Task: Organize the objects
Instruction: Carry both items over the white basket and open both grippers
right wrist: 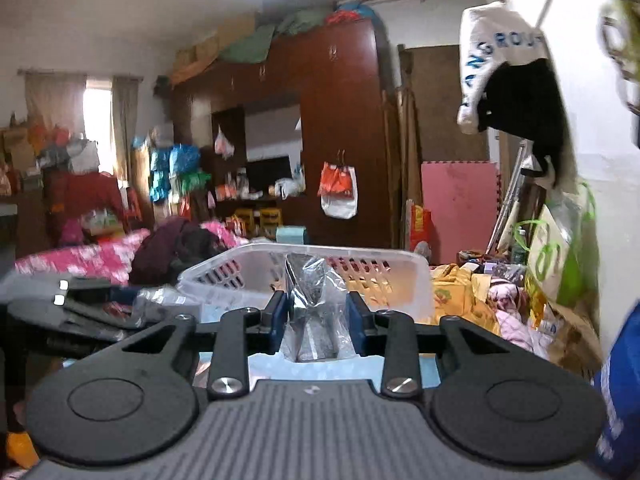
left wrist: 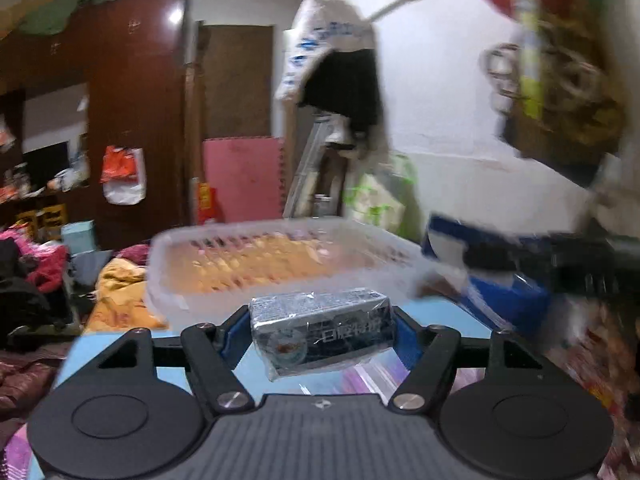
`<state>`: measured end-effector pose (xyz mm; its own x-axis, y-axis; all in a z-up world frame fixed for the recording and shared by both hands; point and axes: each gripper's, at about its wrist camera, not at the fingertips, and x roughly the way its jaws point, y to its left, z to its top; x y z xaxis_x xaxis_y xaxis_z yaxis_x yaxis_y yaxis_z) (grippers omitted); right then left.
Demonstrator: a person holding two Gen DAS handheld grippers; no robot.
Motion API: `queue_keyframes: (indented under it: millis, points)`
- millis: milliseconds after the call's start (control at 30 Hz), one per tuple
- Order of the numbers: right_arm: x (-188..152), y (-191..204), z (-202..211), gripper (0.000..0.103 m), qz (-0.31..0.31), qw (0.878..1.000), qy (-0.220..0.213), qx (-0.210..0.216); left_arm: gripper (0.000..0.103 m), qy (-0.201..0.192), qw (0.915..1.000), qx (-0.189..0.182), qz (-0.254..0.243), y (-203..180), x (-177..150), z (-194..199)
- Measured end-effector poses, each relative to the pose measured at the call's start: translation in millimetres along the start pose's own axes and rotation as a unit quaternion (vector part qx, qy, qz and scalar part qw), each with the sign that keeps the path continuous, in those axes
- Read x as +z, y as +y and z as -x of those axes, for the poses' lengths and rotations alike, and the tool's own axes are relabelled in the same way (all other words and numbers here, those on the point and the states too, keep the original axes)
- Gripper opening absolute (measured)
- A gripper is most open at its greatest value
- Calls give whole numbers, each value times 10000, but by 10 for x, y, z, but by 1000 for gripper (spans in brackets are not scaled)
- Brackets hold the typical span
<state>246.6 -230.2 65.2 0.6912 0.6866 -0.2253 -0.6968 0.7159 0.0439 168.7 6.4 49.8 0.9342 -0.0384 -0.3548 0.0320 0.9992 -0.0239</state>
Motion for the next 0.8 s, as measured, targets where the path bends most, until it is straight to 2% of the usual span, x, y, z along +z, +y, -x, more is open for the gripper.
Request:
queue_keyframes:
  millis: [100, 200, 333, 367, 400, 433, 467, 500, 633, 700, 800]
  points:
    - [171, 13, -432, 36, 260, 9990, 194, -293, 74, 346, 9989, 139, 282, 214, 294, -433]
    - [208, -60, -728, 36, 148, 9989, 407, -177, 74, 710, 9965, 276, 349, 335, 439, -793]
    - [127, -82, -933, 36, 275, 9967, 709, -300, 74, 917, 9942, 468, 323, 427, 453, -972]
    - [105, -84, -942, 40, 285, 9964, 755, -277, 74, 898, 9945, 426, 318, 432, 444, -967]
    - [89, -70, -911, 50, 278, 9963, 776, -250, 78, 849, 9949, 439, 313, 435, 452, -942]
    - [80, -70, -870, 59, 262, 9967, 734, -219, 89, 783, 9952, 483, 322, 449, 456, -910]
    - [69, -68, -789, 80, 223, 9978, 572, -247, 95, 675, 9958, 512, 335, 452, 458, -862]
    - [63, -56, -685, 95, 209, 9987, 388, -273, 103, 586, 9965, 504, 314, 454, 465, -814]
    - [87, 28, -338, 103, 530, 9981, 139, -287, 103, 324, 9984, 385, 258, 478, 409, -585]
    - [73, 58, -219, 103, 685, 9967, 219, -372, 103, 426, 9983, 338, 225, 499, 321, -487]
    - [-71, 121, 45, 103, 956, 9934, 474, -423, 103, 265, 9983, 508, 74, 515, 133, -215]
